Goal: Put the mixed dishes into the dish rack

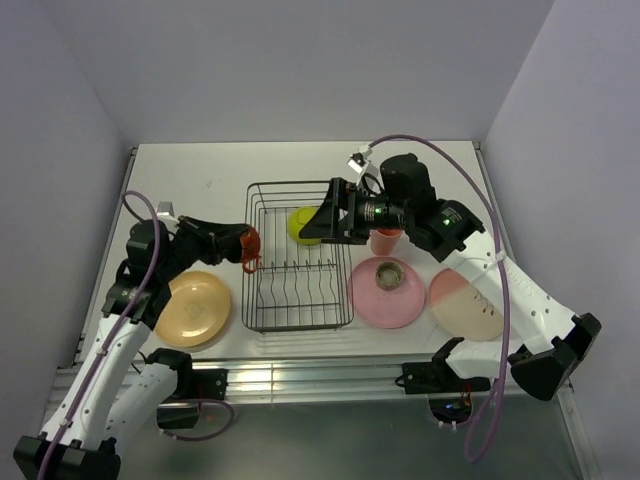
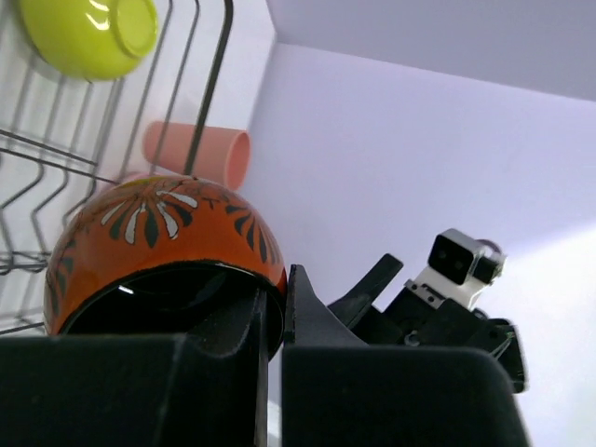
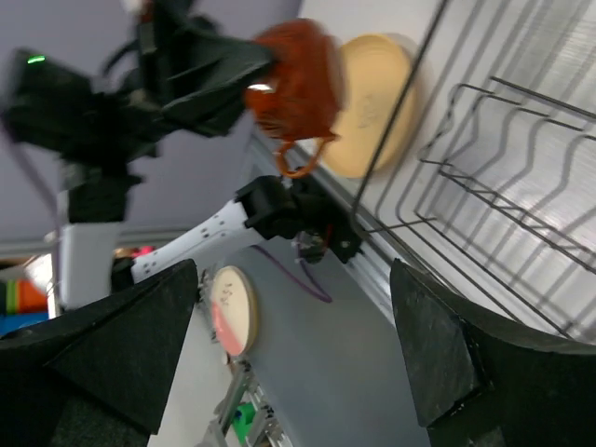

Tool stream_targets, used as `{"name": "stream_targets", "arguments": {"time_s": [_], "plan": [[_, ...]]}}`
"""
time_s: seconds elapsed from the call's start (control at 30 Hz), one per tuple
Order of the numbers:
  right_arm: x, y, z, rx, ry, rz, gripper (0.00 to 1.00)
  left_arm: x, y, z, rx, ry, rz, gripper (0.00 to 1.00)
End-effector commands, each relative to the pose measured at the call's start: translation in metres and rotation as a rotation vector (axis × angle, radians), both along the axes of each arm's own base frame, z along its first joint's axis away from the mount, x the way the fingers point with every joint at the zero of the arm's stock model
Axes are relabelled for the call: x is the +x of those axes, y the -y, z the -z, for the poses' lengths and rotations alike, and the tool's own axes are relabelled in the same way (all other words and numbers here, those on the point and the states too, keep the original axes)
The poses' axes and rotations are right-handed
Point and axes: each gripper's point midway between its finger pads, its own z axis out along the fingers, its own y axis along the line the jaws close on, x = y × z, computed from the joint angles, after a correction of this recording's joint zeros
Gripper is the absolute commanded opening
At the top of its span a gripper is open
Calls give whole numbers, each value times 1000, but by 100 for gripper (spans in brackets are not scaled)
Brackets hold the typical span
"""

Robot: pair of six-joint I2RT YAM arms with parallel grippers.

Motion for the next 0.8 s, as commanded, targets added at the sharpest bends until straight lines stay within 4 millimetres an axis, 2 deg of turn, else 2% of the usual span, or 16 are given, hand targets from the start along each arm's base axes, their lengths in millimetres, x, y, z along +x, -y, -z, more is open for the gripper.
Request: {"name": "stream_targets", "arguments": {"time_s": [0.0,0.2,0.33,0.4,0.6,0.77], "plan": [[-15,-15,-42,206,52,-106,90,-6,16,-71,-314,216,94,0],[-24,-30,-23,248,-28,-142,77,-10,8,-100,-449,331,76,0],[-31,-48,-24,293,-65,-175,73,-16,3,-125,-515,438,81,0],[-31,-56,-26,310,-78,-189,73,-19,3,-131,-528,460,91,0],[-31,-72,-40,351,-71,-226,72,-22,4,-137,-542,481,107,0],[-26,-84,-40,372,-89,-243,69,-24,3,-140,-560,486,108,0]]}}
